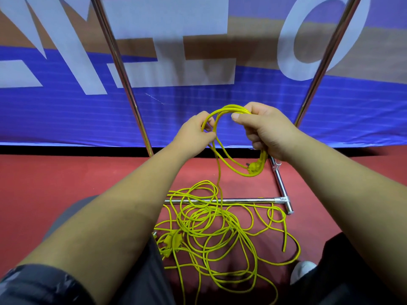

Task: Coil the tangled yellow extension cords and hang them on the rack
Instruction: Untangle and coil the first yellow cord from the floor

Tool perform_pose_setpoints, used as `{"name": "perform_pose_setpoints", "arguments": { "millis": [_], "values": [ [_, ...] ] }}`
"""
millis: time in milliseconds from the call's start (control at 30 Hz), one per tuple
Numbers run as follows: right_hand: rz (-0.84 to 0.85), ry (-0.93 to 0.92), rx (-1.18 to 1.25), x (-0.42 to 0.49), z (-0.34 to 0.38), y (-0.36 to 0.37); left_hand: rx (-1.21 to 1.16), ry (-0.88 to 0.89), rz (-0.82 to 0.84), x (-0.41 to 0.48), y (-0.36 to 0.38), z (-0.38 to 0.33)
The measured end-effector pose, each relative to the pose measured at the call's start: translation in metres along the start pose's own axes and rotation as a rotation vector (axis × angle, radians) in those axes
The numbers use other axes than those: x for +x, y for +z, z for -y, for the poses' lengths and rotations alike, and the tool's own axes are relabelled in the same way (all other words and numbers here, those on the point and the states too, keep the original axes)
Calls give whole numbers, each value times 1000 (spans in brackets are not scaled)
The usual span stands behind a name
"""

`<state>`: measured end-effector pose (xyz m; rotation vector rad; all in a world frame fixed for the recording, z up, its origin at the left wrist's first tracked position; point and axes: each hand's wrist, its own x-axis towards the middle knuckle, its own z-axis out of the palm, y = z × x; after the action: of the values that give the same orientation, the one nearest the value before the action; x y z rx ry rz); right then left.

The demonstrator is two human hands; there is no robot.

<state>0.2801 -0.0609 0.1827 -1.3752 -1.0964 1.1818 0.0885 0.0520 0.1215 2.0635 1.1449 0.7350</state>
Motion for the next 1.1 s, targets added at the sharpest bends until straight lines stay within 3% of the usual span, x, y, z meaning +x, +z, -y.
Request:
{"name": "perform_pose_setpoints", "arguments": {
  "millis": [167,300,467,533,633,800,867,967,1100],
  "values": [
    [5,-21,154,-4,11,-5,-285,-305,149,-4,10,12],
    [-15,-54,256,-6,18,-11,-395,-448,456,-15,18,15],
    [-31,-60,371,-7,20,-18,-179,-346,867,-36,39,34],
    [-32,-64,426,-8,21,-21,1,-300,924,-44,55,39],
    [-43,-73,485,-9,23,-25,117,-235,862,-54,74,33],
    [-97,-107,522,-9,23,-31,-13,-271,844,-57,94,39],
    [-131,-121,525,-8,22,-34,-128,-347,800,-56,95,32],
    [-199,-125,514,-5,19,-35,-339,-488,578,-48,86,9],
    [-306,-103,496,1,9,-29,-801,-680,398,-35,65,-24]
  ]
}}
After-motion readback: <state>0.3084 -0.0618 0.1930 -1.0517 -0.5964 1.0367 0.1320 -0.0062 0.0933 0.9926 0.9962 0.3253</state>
